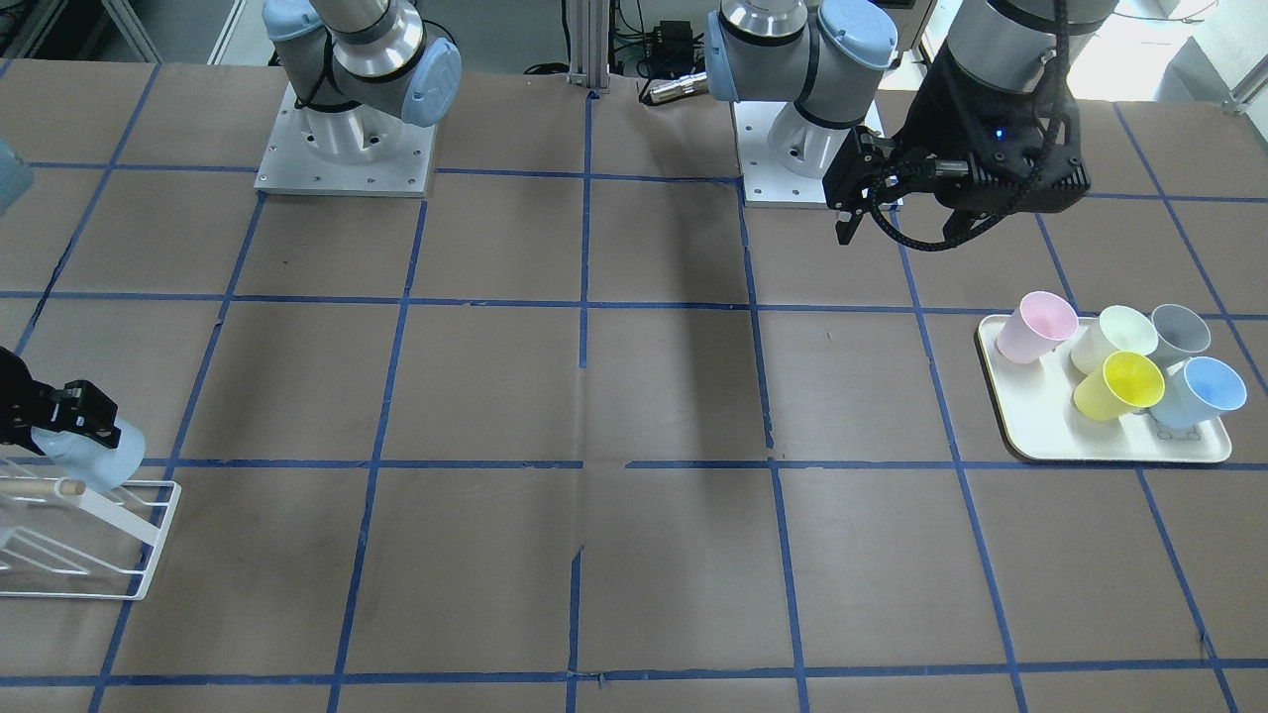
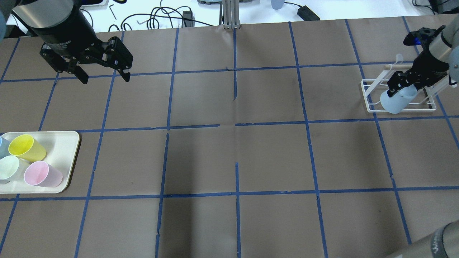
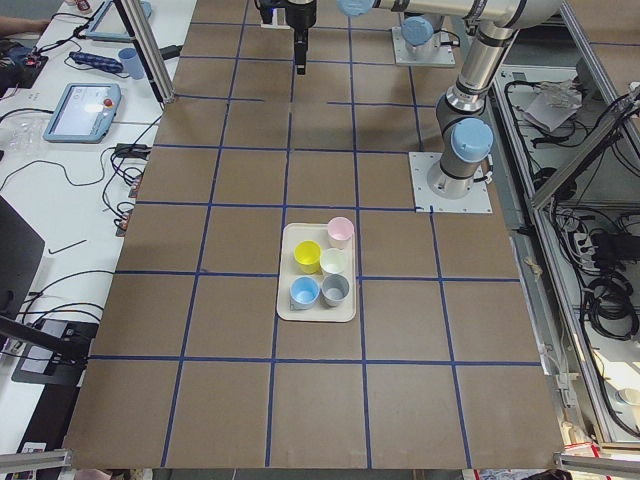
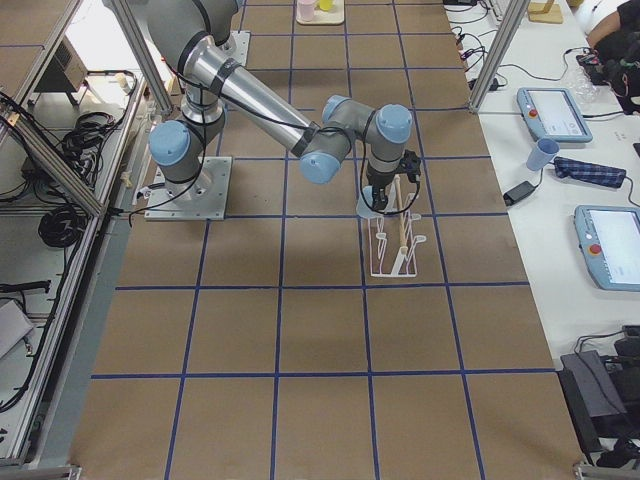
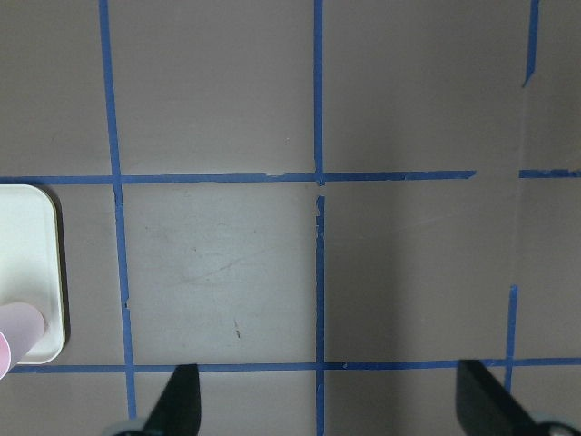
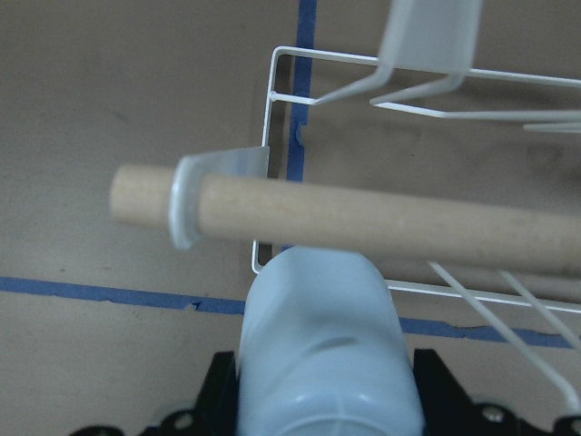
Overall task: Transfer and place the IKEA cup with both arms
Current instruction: 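Lower the right gripper and close it on the light-blue cup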
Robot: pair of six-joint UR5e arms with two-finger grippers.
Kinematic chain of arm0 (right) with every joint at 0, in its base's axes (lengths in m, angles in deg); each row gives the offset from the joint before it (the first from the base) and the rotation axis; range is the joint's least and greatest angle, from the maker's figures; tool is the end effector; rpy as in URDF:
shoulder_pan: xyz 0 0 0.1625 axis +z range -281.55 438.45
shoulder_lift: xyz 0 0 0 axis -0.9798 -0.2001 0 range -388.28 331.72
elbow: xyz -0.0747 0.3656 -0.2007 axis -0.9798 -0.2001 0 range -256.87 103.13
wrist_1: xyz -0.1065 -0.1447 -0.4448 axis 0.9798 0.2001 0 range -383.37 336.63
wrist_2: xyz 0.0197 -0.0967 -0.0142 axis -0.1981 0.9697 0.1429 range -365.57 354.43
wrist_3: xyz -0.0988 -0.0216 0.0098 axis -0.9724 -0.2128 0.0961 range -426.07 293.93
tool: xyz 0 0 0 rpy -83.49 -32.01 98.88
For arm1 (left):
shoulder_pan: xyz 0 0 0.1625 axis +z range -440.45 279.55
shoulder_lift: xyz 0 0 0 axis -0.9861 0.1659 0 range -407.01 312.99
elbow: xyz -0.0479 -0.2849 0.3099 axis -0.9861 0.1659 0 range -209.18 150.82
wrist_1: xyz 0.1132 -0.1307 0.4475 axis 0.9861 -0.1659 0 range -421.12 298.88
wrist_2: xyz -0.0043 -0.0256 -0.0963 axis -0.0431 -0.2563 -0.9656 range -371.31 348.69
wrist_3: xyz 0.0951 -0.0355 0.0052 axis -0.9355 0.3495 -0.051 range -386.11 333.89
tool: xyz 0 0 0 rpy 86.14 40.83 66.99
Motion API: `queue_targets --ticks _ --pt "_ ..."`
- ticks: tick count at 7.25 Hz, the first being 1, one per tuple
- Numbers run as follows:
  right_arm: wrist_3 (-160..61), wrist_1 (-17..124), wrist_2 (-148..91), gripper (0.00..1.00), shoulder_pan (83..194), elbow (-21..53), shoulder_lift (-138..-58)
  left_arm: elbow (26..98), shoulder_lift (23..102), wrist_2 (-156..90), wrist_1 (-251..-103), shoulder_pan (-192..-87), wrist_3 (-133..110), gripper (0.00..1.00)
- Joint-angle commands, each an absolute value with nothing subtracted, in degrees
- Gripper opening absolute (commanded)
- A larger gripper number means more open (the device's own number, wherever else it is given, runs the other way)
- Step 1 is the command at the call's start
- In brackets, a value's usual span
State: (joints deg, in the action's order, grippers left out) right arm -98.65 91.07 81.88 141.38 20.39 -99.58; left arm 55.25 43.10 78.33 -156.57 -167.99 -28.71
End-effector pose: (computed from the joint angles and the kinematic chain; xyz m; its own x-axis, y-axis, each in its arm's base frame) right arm -0.1718 -0.6389 0.2579 -0.9941 -0.0950 -0.0517 -0.0951 0.9955 -0.0015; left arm -0.1099 -0.5645 0.5285 -1.0000 0.0025 0.0062 0.0025 1.0000 -0.0006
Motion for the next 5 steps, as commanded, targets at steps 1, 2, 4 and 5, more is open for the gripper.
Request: queue_targets --ticks 1,2,4,5 --pt "-98.86 90.98 81.88 0.40 141.38 19.98 -99.65 55.20 43.08 78.33 -156.57 -167.99 -28.74 1.00" --pt "-98.95 90.80 81.96 0.36 141.38 19.63 -99.91 55.28 43.08 78.33 -156.57 -167.99 -28.83 1.00" --pt "-99.03 87.49 82.14 0.34 141.38 16.57 -100.70 55.20 43.08 78.25 -156.57 -167.90 -28.83 1.00" --pt "-98.95 82.50 82.14 0.28 141.56 14.38 -102.18 55.28 43.08 78.33 -156.57 -167.90 -28.83 1.00"
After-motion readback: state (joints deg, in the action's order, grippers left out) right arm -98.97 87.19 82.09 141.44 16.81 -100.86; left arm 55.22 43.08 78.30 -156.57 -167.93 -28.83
